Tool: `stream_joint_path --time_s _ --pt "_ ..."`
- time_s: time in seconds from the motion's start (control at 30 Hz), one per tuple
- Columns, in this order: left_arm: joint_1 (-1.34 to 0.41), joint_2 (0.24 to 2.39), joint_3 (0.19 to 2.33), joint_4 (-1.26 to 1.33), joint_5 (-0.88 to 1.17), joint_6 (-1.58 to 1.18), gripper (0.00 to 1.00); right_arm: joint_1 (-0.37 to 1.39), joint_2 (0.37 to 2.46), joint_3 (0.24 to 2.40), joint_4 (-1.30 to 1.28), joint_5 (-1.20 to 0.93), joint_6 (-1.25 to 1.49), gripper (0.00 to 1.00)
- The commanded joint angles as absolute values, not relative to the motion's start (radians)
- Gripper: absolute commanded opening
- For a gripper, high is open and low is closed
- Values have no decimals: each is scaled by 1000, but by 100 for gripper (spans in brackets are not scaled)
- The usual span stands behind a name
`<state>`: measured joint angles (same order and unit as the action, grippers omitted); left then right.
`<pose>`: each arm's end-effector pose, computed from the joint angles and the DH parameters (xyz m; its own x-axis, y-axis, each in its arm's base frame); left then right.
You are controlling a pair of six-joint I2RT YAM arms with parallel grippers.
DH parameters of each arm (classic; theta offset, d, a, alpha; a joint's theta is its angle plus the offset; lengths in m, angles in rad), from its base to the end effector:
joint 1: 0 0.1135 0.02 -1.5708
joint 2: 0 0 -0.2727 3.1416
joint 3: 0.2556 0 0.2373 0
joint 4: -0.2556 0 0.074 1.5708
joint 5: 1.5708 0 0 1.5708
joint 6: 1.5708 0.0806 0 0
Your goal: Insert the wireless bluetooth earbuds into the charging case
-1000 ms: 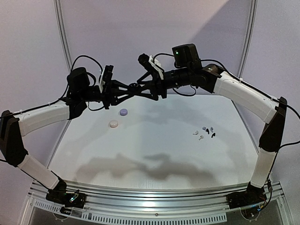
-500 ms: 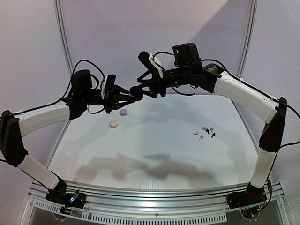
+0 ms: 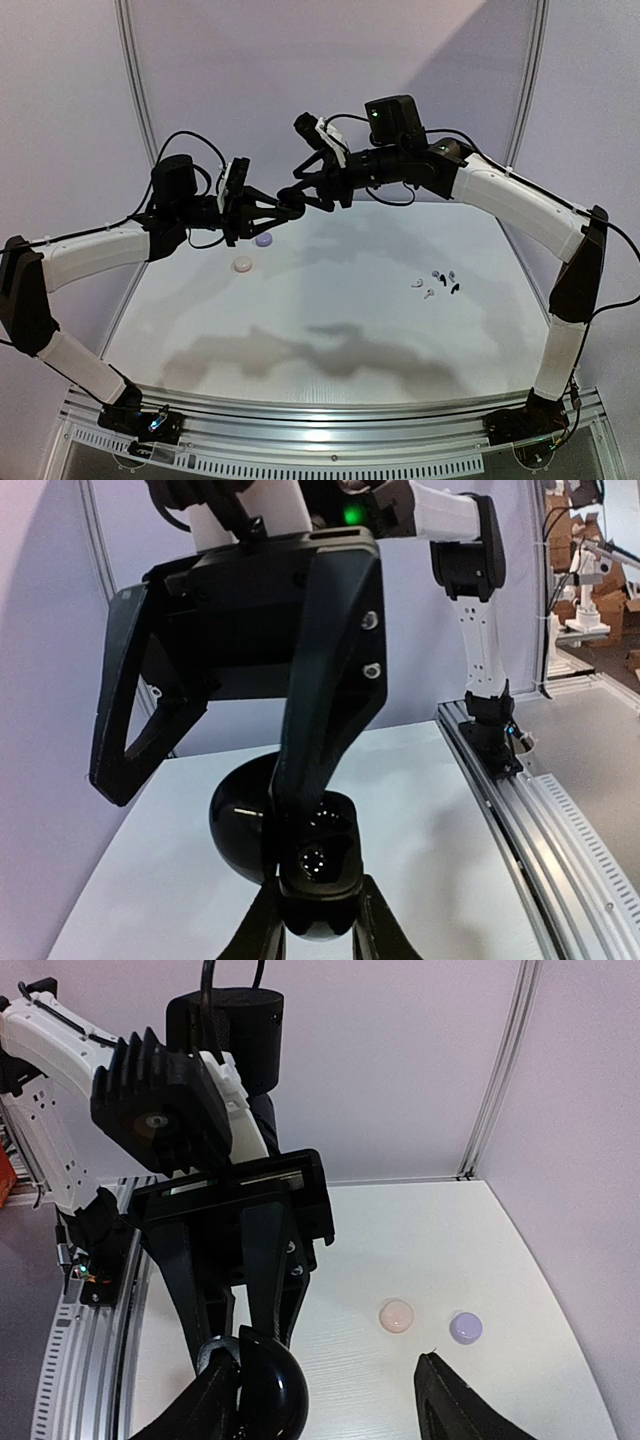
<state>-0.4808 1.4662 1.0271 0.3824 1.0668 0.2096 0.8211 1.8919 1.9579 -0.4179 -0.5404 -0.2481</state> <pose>0.2667 -0.2187 0.3350 0.1586 0.0306 -0.9869 0.9871 0.0179 0.1592 0.2869 0.3690 0.3979 0.0072 -0.3012 -0.9535 -0.9851 0.1618 -0.0586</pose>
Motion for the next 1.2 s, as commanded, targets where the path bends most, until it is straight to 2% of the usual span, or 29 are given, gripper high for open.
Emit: stream_joint_path --time_s 0.0,0.33,0.47,0.6,0.73,0.8,0.97,1.17 --pt "-494 1442 990 486 1034 60 0 811 1922 1991 -408 -612 -214 66" --pt "-494 1441 972 524 998 25 0 795 1906 1996 -266 -722 -109 74" --pt "-492 1430 953 554 928 4 0 742 1884 1988 -162 -715 48 76" --pt "-492 1421 930 596 867 -41 0 656 1851 1986 -210 -484 258 74" --pt "-492 1418 915 624 836 -54 0 561 1827 1986 -525 -54 385 65" --pt "-491 1415 910 630 836 -55 0 529 1830 1975 -714 145 434 64" --pt "-488 1410 899 642 838 -54 0 410 1839 1827 -942 223 532 70" --pt "-488 1405 891 648 846 -51 0 300 1891 1662 -1004 237 595 72"
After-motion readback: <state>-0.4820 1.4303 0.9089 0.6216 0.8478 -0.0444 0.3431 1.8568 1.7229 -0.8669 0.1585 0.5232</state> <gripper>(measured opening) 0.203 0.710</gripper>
